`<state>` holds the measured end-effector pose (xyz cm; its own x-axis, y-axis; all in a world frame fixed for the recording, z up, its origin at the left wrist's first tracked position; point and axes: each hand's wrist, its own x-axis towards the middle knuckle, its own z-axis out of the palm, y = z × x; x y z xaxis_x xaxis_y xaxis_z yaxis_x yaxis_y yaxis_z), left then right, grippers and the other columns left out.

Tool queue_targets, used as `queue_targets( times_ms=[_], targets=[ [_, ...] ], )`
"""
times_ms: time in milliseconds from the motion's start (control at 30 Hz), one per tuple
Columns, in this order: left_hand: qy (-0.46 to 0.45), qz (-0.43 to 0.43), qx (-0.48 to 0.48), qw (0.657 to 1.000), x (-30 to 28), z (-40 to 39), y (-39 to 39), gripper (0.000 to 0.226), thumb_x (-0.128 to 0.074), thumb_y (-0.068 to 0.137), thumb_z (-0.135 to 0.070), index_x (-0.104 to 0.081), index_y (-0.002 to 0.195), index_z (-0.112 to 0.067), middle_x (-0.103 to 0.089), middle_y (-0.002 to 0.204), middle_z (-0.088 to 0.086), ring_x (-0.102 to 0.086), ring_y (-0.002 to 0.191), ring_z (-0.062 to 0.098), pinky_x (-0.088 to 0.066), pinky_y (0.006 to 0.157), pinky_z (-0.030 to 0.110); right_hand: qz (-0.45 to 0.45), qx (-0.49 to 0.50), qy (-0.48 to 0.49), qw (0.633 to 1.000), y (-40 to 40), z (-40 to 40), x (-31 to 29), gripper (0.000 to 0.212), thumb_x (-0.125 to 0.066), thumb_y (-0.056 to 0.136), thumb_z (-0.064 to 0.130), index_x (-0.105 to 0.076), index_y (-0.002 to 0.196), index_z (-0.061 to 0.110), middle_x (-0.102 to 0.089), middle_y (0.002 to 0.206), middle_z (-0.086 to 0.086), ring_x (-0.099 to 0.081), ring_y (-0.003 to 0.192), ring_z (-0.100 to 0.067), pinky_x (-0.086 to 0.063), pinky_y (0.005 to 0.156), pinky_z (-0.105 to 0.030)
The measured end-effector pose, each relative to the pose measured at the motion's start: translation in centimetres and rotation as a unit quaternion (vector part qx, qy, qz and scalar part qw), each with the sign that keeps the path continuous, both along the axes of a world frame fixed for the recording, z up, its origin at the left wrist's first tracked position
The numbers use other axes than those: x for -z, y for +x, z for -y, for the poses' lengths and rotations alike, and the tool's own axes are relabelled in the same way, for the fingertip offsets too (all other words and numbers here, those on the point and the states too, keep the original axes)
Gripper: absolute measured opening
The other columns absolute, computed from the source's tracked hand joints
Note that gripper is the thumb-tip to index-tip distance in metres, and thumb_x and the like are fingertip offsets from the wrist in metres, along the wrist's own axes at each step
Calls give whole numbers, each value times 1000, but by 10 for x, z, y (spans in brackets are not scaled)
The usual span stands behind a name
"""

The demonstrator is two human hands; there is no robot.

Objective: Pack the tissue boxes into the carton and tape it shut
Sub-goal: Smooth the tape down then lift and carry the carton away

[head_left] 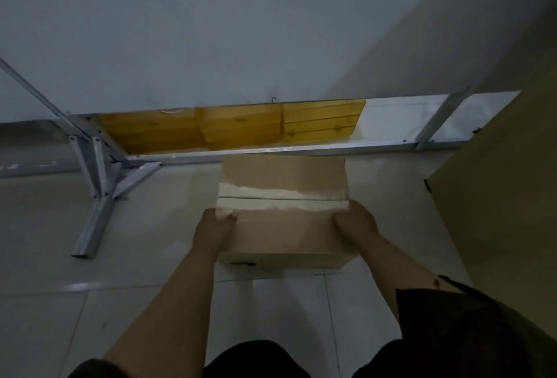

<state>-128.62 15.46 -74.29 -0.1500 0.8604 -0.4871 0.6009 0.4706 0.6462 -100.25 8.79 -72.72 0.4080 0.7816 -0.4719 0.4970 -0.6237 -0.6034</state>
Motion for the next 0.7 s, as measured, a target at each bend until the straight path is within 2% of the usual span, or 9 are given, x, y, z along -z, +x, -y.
queue_targets(
  times_ms=[67,133,200,233,300,400,467,567,700],
  targets=[
    [4,2,-9,1000,14,-3,1,66,-62,86,-52,-48,131,-5,-57,130,17,-57,114,36,-48,90,41,7,-17,-15,1000,3,-7,12,41,-54,85,19,-51,125,8,-60,123,-13,-57,99,-30,-36,73,-25],
    [1,-3,-9,1000,26,-4,1,67,-60,87,-52,-46,133,-6,-55,133,18,-55,117,37,-47,94,41,15,-37,-43,998,4,-12,19,68,-61,84,26,-32,142,6,-47,141,-15,-49,124,-33,-39,84,-27],
    [25,-21,-1,999,26,-3,5,71,-59,90,-46,-35,144,-6,-44,146,17,-45,131,36,-39,102,41,58,-85,-67,992,-4,-11,15,103,-66,81,41,0,153,8,-8,160,-18,-17,146,-37,-32,109,-37],
    [57,-39,3,998,23,-2,7,77,-59,91,-43,-25,150,-7,-33,154,15,-35,139,34,-33,109,42,110,-135,-69,982,-10,-10,12,113,-66,78,51,8,153,11,10,161,-17,0,148,-38,-21,117,-44],
    [131,-105,88,982,13,-3,14,93,-62,86,-48,-10,154,-12,-13,162,8,-15,149,27,-15,118,45,193,-257,-50,946,-24,-8,10,122,-65,70,67,10,153,17,23,159,-14,16,147,-38,-7,118,-55],
    [103,-166,384,903,3,1,27,125,-64,60,-74,4,154,-28,14,162,-3,12,150,21,4,117,52,251,-387,-73,884,-36,-2,13,135,-67,57,77,14,152,26,29,157,-12,24,143,-43,1,109,-70],
    [82,-229,496,834,10,6,30,126,-70,61,-64,9,153,-30,26,159,3,22,148,25,6,116,56,290,-407,-87,862,-35,0,18,138,-74,58,68,18,151,26,31,156,-14,26,141,-46,4,107,-72],
    [105,-264,493,822,17,7,32,115,-71,72,-41,9,153,-29,28,158,8,22,147,30,5,116,57,327,-406,-63,851,-31,-5,20,124,-77,70,45,15,152,26,23,158,-16,20,143,-47,0,111,-69],
    [116,-289,469,826,12,-13,45,108,-69,77,-34,6,154,-27,24,159,10,16,149,31,-2,116,58,337,-392,-37,855,-22,-34,17,117,-77,71,39,6,153,27,14,161,-14,10,146,-43,-7,112,-65]
  ],
)
